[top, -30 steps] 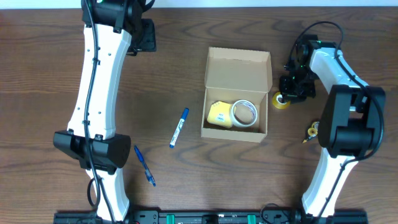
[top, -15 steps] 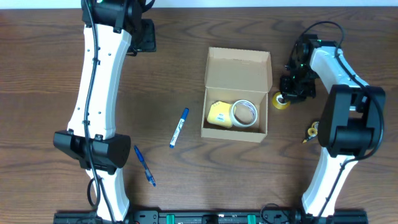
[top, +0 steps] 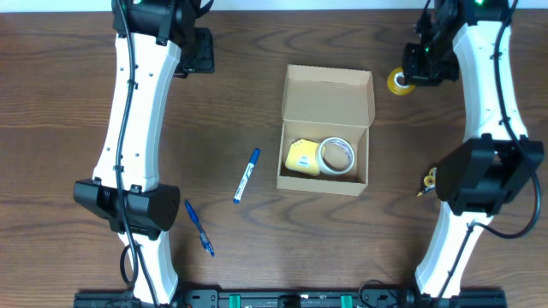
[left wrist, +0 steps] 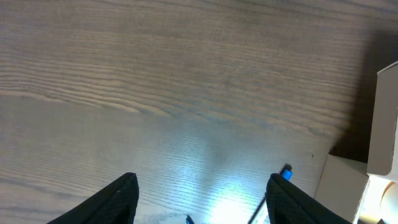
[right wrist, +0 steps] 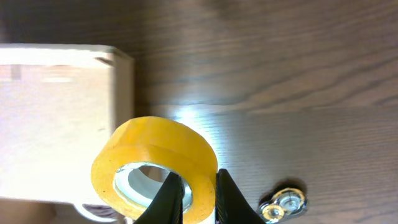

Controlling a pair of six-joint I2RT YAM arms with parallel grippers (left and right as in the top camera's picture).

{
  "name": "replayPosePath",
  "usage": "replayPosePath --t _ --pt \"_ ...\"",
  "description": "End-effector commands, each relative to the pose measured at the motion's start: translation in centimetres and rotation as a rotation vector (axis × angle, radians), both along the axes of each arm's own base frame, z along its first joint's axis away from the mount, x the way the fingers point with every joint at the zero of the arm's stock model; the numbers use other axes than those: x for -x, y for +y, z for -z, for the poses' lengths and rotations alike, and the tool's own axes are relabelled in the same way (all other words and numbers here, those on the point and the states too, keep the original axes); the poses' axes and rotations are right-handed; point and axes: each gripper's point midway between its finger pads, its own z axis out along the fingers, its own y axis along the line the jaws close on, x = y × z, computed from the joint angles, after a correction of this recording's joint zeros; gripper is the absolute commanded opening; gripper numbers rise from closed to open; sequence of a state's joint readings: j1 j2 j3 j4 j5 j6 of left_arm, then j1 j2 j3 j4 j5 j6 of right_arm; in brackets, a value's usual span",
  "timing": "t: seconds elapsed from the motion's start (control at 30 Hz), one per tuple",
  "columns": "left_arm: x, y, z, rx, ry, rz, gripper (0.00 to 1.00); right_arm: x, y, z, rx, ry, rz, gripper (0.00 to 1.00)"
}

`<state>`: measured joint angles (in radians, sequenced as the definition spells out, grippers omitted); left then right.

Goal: Pack container
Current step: 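Lift the yellow tape with right gripper and carry it over the box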

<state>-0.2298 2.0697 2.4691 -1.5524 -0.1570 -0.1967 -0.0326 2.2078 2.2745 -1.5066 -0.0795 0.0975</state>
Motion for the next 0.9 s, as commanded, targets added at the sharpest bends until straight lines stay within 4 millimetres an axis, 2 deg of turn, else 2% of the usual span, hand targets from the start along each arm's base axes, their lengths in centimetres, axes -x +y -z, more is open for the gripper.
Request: replayPosePath --t 0.0,0.13,0.37,0.6,0.77,0.87 --pt "0.1 0.1 -1.1 -0.002 -0.025 0.013 0.66 0.0 3.2 -1.9 -0.035 -0.031 -0.083 0.01" --pt "0.1 0.1 -1.1 -0.002 -0.025 0.013 0.67 1.5 6.5 -2.8 -0.037 -0.004 -0.168 0.01" --pt "0.1 0.1 -1.1 -0.003 -0.025 0.013 0.67 4.4 12.8 -2.7 -0.033 0.054 -0.347 0.01" --pt "0.4 0.2 -0.9 -0.005 -0.013 0.013 0.67 6.9 17.9 -2.7 -0.022 0.072 -0.486 0.01" --pt "0.5 0.2 -0.9 -0.006 -0.011 0.013 0.68 8.4 20.3 -2.4 0.002 0.085 -0.557 0.01" --pt "0.5 0.3 -0.9 -0.007 -0.010 0.012 0.68 9.1 20.3 -1.5 0.009 0.124 -0.562 0.02"
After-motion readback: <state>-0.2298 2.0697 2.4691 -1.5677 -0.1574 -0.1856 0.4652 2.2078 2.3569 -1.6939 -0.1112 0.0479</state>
